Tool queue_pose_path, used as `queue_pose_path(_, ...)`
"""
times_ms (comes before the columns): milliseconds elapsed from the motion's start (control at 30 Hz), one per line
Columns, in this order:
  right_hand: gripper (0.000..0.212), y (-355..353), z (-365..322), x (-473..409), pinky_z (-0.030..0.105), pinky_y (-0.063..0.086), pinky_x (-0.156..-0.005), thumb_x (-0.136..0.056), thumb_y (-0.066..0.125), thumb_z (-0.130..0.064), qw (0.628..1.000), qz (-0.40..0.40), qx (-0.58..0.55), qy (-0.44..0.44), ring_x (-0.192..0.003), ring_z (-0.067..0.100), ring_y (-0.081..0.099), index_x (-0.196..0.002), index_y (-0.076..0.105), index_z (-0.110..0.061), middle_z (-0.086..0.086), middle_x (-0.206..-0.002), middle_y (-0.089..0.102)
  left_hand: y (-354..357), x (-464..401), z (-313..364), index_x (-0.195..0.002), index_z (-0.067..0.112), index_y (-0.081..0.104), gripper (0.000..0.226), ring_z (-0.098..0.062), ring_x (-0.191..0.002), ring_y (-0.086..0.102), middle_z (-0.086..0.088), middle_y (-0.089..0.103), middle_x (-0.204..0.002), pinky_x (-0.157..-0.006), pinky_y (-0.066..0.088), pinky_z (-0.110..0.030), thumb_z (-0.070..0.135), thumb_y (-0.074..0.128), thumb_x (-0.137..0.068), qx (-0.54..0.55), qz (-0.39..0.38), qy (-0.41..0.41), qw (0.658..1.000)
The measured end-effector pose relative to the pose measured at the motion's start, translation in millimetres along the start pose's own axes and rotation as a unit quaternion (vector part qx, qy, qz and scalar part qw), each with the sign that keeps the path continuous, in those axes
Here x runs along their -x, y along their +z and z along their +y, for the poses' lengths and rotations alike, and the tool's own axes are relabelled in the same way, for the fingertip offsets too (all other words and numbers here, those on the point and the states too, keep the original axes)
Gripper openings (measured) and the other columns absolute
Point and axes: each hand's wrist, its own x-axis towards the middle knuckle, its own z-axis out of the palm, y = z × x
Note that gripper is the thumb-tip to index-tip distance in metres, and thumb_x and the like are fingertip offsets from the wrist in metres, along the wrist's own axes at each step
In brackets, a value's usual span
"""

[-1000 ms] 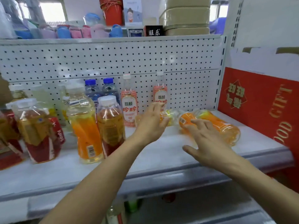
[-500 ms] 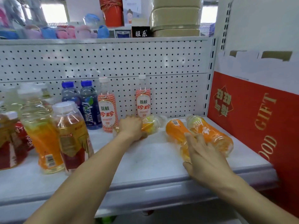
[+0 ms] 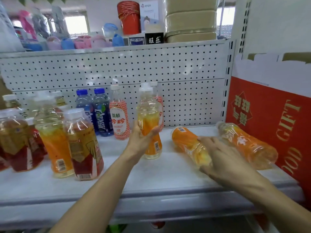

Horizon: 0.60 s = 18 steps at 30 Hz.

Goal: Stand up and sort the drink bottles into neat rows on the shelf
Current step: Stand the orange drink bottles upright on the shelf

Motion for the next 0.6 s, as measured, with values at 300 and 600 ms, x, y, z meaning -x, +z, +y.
queue_pose_path(300,0.066,-78.6,-1.5,-37.4,0.024,0.047,-0.078,-0.062,0.087,-0.038,0.992,0.061,-0.112,-0.006,-0.091,0.013,0.063,-0.123,0.064,-0.024,-0.002,-0.109,0.068,19.0,11.5,1.6,-0.151,0.019,0.018,0.086,-0.007,-0.134,0.027,-0.002,0.028,-0.146,-0.112,0.029,-0.032,0.032,0.073,-0.086,-0.166,0.145,0.122,0.968)
queue_pose_path(600,0.049,-94.3,-4.2,-101.2,0.026,0.052,-0.052,-0.068,0.078,-0.057,0.964,0.065,-0.251,-0.057,-0.059,0.013,0.065,-0.086,0.07,-0.011,0.006,-0.074,0.072,72.4,17.4,31.0,-0.147,0.03,0.024,0.093,-0.009,-0.128,0.047,0.008,0.045,-0.142,-0.104,0.043,-0.028,0.038,0.083,-0.075,-0.105,-0.054,0.132,0.984)
